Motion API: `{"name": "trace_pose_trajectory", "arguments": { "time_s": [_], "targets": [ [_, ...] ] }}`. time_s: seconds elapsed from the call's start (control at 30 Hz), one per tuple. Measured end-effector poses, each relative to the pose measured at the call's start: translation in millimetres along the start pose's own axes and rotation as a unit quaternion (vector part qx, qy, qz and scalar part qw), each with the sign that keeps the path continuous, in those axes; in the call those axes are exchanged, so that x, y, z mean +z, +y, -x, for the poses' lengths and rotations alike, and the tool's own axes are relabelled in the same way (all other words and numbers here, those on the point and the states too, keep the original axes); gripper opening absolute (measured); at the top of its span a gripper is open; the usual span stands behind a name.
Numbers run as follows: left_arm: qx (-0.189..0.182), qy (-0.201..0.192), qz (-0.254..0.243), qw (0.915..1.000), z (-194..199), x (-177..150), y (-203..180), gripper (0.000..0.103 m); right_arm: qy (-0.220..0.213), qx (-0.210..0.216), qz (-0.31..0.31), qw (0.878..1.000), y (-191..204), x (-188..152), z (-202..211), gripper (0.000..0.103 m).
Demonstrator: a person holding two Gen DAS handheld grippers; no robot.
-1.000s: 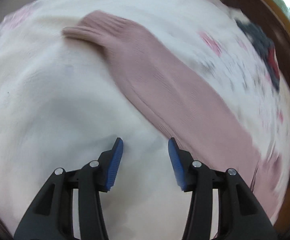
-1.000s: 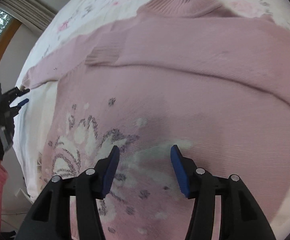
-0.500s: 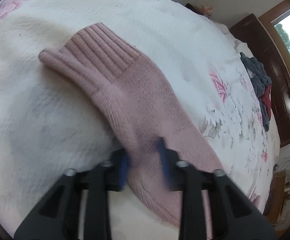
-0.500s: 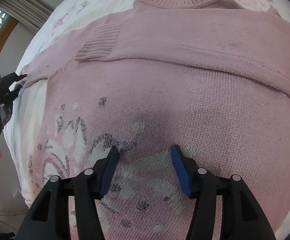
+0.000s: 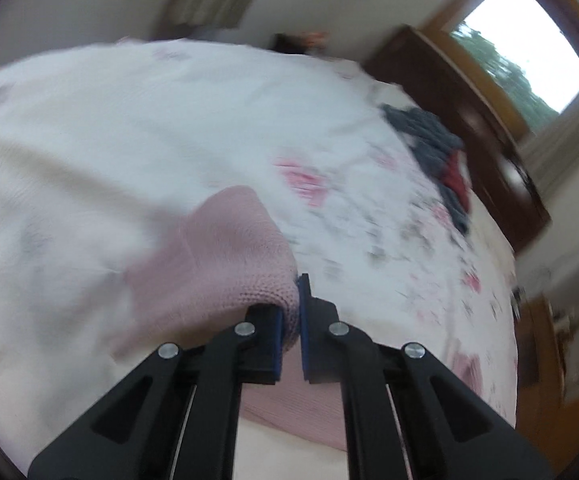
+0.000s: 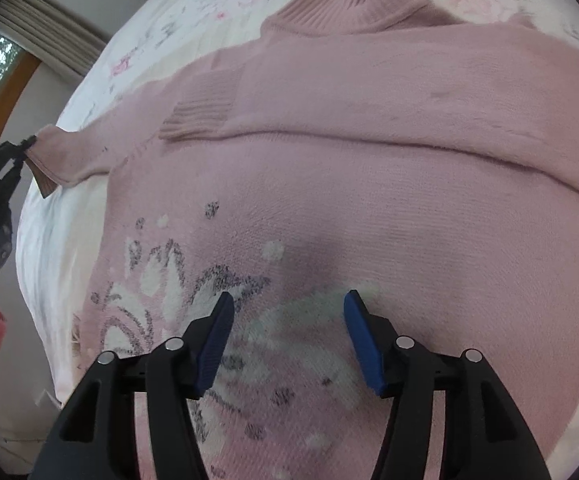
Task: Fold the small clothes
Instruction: 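Grasp the other sleeve cuff with the left tool, then fold the held sleeve across the sweater body and release it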
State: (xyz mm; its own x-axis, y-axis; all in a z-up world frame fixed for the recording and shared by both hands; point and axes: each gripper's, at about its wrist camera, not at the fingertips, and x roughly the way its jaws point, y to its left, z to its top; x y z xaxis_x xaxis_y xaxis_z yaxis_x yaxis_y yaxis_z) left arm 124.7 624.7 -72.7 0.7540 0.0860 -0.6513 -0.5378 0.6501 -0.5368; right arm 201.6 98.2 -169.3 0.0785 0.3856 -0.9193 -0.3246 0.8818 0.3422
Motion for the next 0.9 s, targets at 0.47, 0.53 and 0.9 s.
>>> {"name": "trace_pose_trajectory", "arguments": {
  "time_s": [0.47,0.53,0.9],
  "targets": [
    [-0.134,0.084,-0.093,0.9831,-24.8,-116.7,-184.9,0.005,-0.067,-0.008,-0.030,0.997,-44.3,-20.8,71.5,0.058],
    [-0.138,0.101,-0.098,0.9803,-37.4,-135.7,-198.5,0.005,-0.070,-0.006,-0.036,0.997,-50.1,-22.1,73.6,0.058],
    [-0.090,0.179,-0.092,0.9754,-104.3,-237.0,-198.3,0.005,-0.058,0.001,-0.063,0.996,-74.4,-29.5,62.9,0.058]
  ]
}}
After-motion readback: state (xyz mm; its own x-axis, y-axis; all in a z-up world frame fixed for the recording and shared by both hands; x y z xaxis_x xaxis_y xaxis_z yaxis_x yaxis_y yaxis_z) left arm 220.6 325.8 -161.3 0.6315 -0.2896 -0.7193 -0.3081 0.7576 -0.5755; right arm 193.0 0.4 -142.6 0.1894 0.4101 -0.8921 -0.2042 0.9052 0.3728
